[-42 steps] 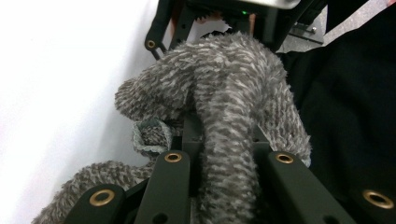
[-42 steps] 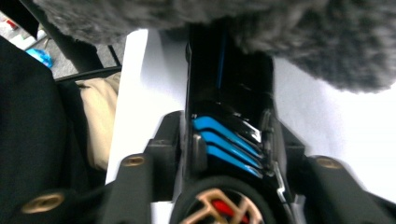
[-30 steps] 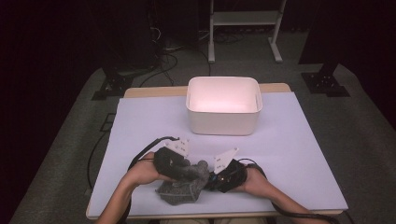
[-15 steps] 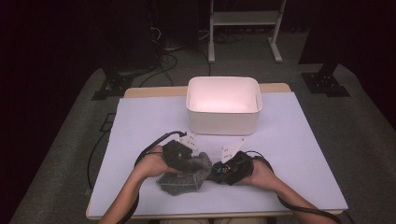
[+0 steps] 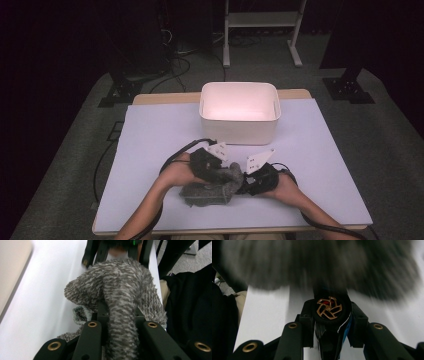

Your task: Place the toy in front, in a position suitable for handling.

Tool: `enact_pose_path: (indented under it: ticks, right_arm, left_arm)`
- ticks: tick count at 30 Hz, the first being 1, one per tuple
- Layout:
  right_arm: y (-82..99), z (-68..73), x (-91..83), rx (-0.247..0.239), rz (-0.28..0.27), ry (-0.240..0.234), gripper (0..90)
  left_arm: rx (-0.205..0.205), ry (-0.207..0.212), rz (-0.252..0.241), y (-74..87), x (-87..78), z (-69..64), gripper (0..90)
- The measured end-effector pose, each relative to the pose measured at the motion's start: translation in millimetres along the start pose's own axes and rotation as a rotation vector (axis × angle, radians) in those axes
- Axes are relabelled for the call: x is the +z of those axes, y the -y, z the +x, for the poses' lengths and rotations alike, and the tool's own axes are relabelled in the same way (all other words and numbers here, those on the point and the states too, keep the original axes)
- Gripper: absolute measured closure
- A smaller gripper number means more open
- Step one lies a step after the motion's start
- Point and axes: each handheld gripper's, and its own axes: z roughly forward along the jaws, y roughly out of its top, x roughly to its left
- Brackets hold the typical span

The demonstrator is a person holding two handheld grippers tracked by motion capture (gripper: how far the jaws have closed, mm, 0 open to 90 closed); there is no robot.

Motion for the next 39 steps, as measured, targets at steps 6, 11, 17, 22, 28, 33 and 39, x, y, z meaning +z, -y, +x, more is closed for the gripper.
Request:
enact_pose_path:
  ticks: [6,11,17,22,28,33,39]
  right_arm:
    - [1.1,0.5,0.6,0.001,-0.011,0.003,62.7]
    - [3.2,-0.9,-0.8,0.009,-0.018,-0.008,63.1]
    - [4.3,-0.6,-1.4,0.013,-0.013,-0.001,63.6]
    - [4.4,-1.2,-1.7,0.007,-0.008,0.000,63.7]
    - [4.4,-1.5,-1.1,0.004,-0.001,-0.003,63.7]
    - [4.9,-0.4,0.7,0.001,0.009,-0.004,63.7]
    - [4.9,-0.9,0.7,0.006,0.009,-0.007,63.7]
  left_arm:
    - [0.017,0.006,0.026,-14.3,20.2,3.6,76.7]
    - [0.011,0.008,0.020,-9.3,16.8,3.4,76.7]
    - [-0.017,-0.018,0.016,4.3,5.4,3.5,76.5]
    - [-0.048,-0.054,0.019,24.1,-11.5,2.2,76.2]
    - [-0.106,-0.087,-0.004,51.7,-32.0,-0.5,76.0]
    - [-0.138,-0.111,-0.025,68.7,-43.5,-1.4,76.0]
    - [-0.145,-0.116,-0.037,72.4,-44.7,-1.7,76.0]
